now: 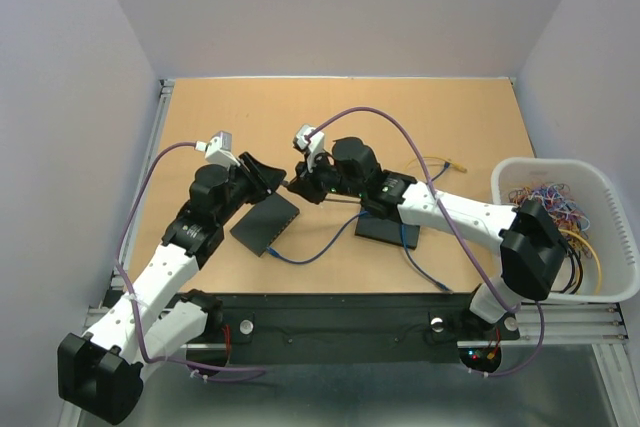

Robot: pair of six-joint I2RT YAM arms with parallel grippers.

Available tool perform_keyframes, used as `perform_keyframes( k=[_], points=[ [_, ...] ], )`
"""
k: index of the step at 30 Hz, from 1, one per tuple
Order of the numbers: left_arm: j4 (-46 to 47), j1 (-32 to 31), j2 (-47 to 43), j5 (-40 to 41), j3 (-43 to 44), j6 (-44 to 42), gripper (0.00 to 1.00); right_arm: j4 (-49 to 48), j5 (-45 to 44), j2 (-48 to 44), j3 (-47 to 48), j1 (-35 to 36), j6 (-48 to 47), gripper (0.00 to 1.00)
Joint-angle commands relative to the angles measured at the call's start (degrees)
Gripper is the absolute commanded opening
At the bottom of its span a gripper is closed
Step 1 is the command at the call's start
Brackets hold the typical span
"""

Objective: Insert the plug into the switch port

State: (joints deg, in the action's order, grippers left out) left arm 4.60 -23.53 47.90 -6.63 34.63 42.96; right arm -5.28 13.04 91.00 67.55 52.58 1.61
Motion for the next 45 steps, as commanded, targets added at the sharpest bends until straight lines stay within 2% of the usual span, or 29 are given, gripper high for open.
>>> perform_keyframes(
  k=[1, 4, 8, 16, 20, 22, 23, 25, 35, 40, 45],
  points=[
    [4.5, -0.2, -0.4, -1.5, 1.0, 0.5, 0.47, -4.0, 0.3, -2.0, 0.4, 1.0, 0.9, 0.00],
    [5.2, -0.3, -0.2, -1.9, 0.6, 0.9, 0.42, -5.4, 0.4, -1.9, 0.0, 1.3, 1.7, 0.01],
    [5.8, -0.4, 0.0, -2.4, 0.2, 1.2, 0.22, -8.2, 0.5, -2.0, -1.0, 1.6, 3.1, 0.00],
    [5.7, -0.6, -0.6, -2.7, -0.2, 1.5, 0.18, -13.5, -0.5, -2.3, -2.7, 1.7, 5.4, 0.01],
    [5.6, -0.6, -0.7, -2.9, -0.4, 1.3, 0.08, -13.7, -0.3, -2.1, -2.9, 1.8, 5.8, 0.00],
    [5.6, -0.7, -0.7, -2.8, -0.4, 1.3, 0.03, -13.4, -0.7, -2.1, -3.0, 1.8, 5.8, 0.06],
    [5.5, -0.7, -0.7, -2.9, -0.5, 1.4, 0.02, -12.5, -1.3, -2.1, -2.8, 1.8, 5.6, 0.16],
    [5.4, -0.7, -0.7, -2.9, -0.5, 1.5, 0.01, -11.9, -1.8, -2.3, -2.6, 1.8, 5.2, 0.21],
    [5.2, -0.7, -1.0, -3.1, -0.4, 1.5, 0.00, -11.7, -1.9, -2.1, -2.0, 1.8, 5.2, 0.29],
    [5.2, -0.6, -0.9, -3.1, -0.4, 1.4, 0.00, -11.7, -1.3, -1.3, -1.2, 1.8, 5.2, 0.29],
    [4.9, -0.6, -1.3, -2.9, -0.4, 1.4, 0.00, -11.7, -1.6, -0.7, -1.5, 1.8, 5.2, 0.20]
  ],
)
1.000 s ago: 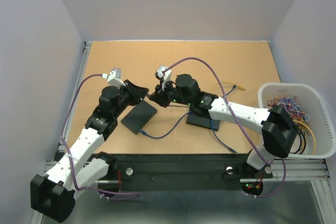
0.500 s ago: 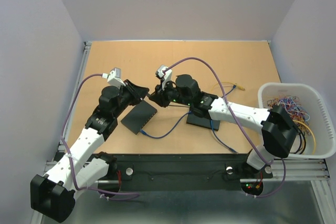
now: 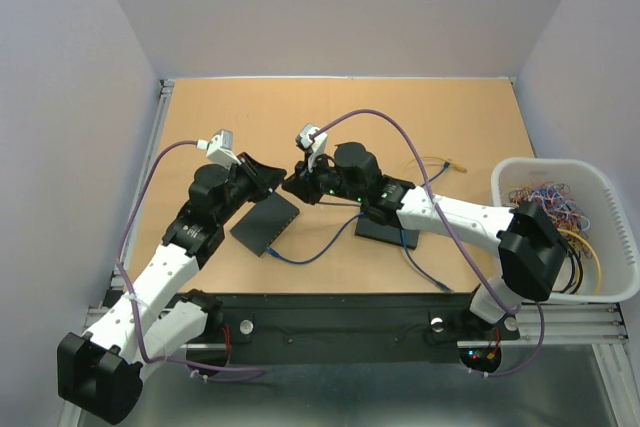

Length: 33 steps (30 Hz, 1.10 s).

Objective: Insert the plug into the switch port

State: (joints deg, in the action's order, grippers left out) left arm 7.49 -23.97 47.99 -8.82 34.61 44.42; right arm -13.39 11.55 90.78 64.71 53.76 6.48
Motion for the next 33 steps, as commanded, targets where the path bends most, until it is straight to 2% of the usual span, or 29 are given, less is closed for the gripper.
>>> perform_keyframes(
  k=[1, 6, 10, 16, 33],
  points=[
    [1.9, -0.3, -1.4, -0.6, -0.2, -0.1, 0.00, -3.6, -0.1, -0.7, 1.4, 0.6, 0.4, 0.18],
    [1.7, -0.3, -1.4, -0.4, -0.2, -0.2, 0.00, -3.6, 0.1, -1.0, 0.5, 0.6, 0.4, 0.20],
    [1.5, -0.3, -1.5, -0.3, -0.1, -0.3, 0.00, -3.6, 0.0, -1.1, -0.1, 0.6, 0.2, 0.27],
    [0.6, -0.3, -1.8, 0.4, 0.5, -0.8, 0.00, -3.5, -0.5, -1.6, -0.9, 0.6, 0.1, 0.32],
    [0.1, -0.2, -1.6, 0.7, 1.2, -1.1, 0.00, -4.5, -1.0, -2.2, -3.4, 0.6, 0.1, 0.29]
  ],
)
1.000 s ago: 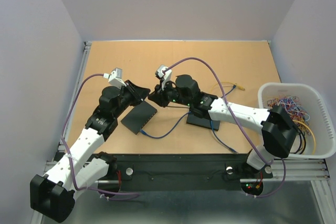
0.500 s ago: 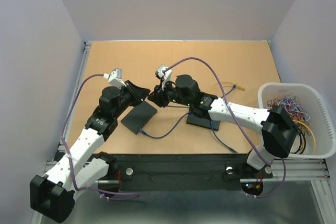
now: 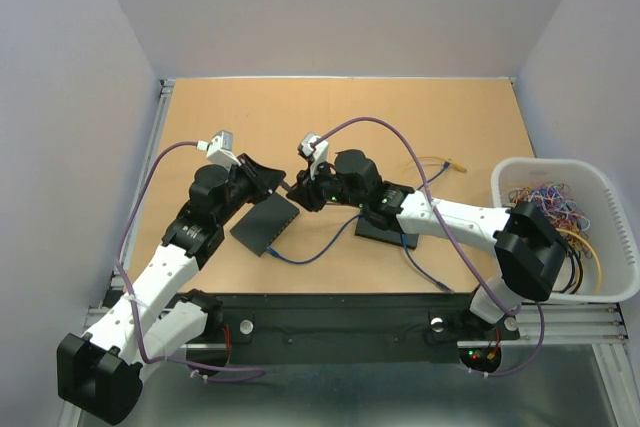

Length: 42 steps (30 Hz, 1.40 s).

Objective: Insert the plug into the switch port

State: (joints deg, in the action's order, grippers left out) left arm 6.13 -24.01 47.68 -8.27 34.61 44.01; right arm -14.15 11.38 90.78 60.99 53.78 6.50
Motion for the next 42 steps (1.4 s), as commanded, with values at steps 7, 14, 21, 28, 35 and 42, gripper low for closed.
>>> perform_keyframes(
  k=[7, 14, 21, 28, 35, 42],
  points=[
    [1.5, -0.2, -0.9, 0.3, 1.1, -0.9, 0.00, -4.4, 1.0, -2.8, 1.4, 0.5, 0.2, 0.32],
    [1.4, -0.2, -1.4, 0.3, 0.9, -0.9, 0.00, -4.3, 2.0, -1.5, 2.1, 0.6, 0.1, 0.29],
    [1.3, -0.2, -1.4, 0.2, 0.7, -1.0, 0.00, -4.9, 2.6, -1.7, 2.6, 0.6, 0.6, 0.25],
    [1.3, -0.2, -1.5, 0.1, 0.5, -1.0, 0.00, -5.6, 3.0, -1.3, 2.6, 0.6, 1.2, 0.25],
    [1.3, -0.2, -1.3, 0.1, 0.4, -1.0, 0.00, -6.1, 3.0, -1.8, 2.9, 0.6, 1.5, 0.35],
    [1.1, -0.2, -1.5, 0.1, 0.4, -1.0, 0.00, -6.3, 2.9, -2.0, 3.1, 0.6, 1.6, 0.33]
  ],
)
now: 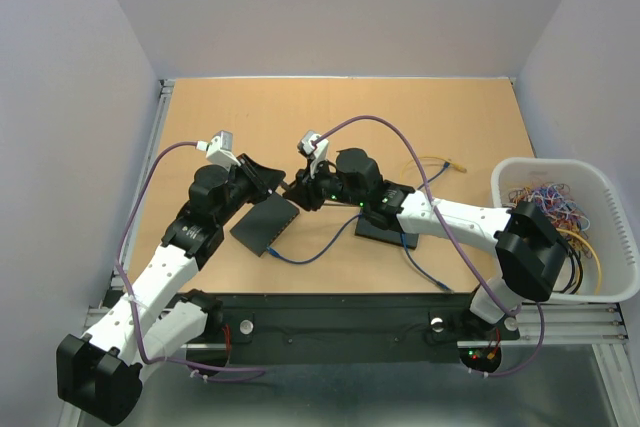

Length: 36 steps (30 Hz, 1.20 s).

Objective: Insert the plug into the switch port

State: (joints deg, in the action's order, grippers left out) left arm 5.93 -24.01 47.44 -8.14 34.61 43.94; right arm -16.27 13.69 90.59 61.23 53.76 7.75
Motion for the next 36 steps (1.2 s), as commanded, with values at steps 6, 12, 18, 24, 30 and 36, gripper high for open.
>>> perform_keyframes(
  k=[6, 12, 18, 24, 30, 36],
  points=[
    [1.2, -0.2, -1.3, 0.0, 0.4, -1.0, 0.00, -4.3, 0.5, -1.2, 3.1, 0.6, 0.5, 0.22],
    [1.2, -0.2, -1.2, -0.1, 0.1, -1.1, 0.00, -6.0, 0.6, -2.1, 1.7, 0.6, 1.6, 0.07],
    [0.2, -0.2, -1.2, 0.5, -0.5, -1.8, 0.06, -5.2, -0.5, -2.4, 0.9, 0.6, 2.3, 0.00],
    [-3.8, 1.9, -0.9, 2.6, -0.1, -5.3, 0.50, -3.9, -3.3, -2.9, -4.3, 0.6, 4.8, 0.00],
    [-5.8, 9.2, 0.8, 2.0, -1.3, -7.7, 0.65, -3.2, -4.5, -1.7, -11.6, 1.0, 9.1, 0.00],
    [-5.8, 11.4, 5.6, 7.1, -3.0, -6.0, 0.65, -0.3, -8.8, 2.0, -12.0, 4.1, 10.0, 0.00]
  ],
)
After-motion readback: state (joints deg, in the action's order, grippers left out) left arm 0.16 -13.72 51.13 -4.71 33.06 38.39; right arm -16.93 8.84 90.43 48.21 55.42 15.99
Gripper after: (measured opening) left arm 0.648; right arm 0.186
